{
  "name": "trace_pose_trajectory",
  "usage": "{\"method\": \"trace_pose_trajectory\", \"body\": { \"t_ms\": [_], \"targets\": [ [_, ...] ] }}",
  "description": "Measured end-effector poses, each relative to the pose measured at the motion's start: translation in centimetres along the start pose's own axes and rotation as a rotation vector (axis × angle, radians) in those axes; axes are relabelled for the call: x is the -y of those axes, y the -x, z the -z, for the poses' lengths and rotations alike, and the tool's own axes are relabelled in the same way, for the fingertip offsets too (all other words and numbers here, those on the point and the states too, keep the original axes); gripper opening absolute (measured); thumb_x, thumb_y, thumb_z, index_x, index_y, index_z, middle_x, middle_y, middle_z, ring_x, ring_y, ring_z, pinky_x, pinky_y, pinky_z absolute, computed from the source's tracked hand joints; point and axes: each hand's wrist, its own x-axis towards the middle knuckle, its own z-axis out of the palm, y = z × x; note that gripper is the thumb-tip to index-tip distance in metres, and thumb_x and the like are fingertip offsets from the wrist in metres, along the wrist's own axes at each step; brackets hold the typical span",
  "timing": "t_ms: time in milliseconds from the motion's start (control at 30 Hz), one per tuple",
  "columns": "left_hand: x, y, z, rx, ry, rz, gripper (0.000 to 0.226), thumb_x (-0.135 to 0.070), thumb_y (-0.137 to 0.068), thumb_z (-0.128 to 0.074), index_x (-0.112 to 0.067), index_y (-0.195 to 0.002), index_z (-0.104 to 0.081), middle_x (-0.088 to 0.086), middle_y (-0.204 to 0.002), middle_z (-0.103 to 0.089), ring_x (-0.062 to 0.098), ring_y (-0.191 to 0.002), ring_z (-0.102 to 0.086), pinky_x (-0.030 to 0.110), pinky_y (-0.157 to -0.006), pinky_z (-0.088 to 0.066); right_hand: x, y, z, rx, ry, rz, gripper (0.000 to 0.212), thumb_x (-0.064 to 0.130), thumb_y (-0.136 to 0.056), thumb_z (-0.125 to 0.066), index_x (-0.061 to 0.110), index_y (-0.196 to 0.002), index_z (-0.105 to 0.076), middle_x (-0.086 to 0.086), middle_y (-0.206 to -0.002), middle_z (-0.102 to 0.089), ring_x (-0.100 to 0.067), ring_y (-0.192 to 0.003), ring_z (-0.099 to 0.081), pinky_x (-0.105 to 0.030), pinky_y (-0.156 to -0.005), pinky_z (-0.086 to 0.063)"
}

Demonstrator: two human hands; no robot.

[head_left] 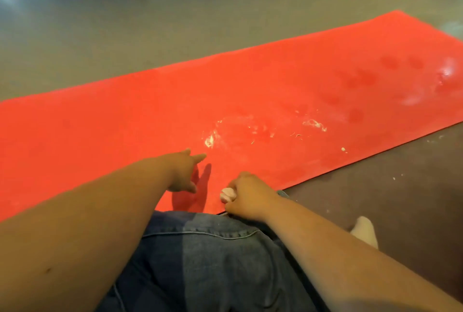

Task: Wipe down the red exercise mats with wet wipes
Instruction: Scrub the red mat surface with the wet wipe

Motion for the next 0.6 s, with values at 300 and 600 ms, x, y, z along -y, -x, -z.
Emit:
{"method": "trace_pose_trajectory", "body": {
  "t_ms": [300,600],
  "targets": [
    [1.5,-3.2,-3.4,-0.090,0.023,0.053,0.125,-0.055,-0.060,-0.083,-0.028,-0.153,-0.005,0.002,-0.160,-0.009,0.026,-0.141,-0.030,0.038,-0.108,-0.036,-5.0,-0.7,-0.8,-0.390,-0.137,-0.239,0.014,0.022,-0.087,-0.062,0.010,-0.092,-0.056,-0.009,-0.091,-0.057,-0.027,-0.079,-0.052,-0.033,-0.063,-0.036],
    [1.2,-3.6,-2.7,-0.055,-0.040,0.101,0.129,-0.060,-0.057,-0.082,-0.031,-0.153,0.000,-0.003,-0.161,-0.002,0.028,-0.137,-0.035,0.039,-0.101,-0.042,0.2,-1.2,-3.6,-0.184,-0.049,0.024,0.019,0.027,-0.085,-0.059,0.013,-0.097,-0.063,-0.006,-0.097,-0.059,-0.026,-0.089,-0.056,-0.028,-0.065,-0.035]
  ]
}}
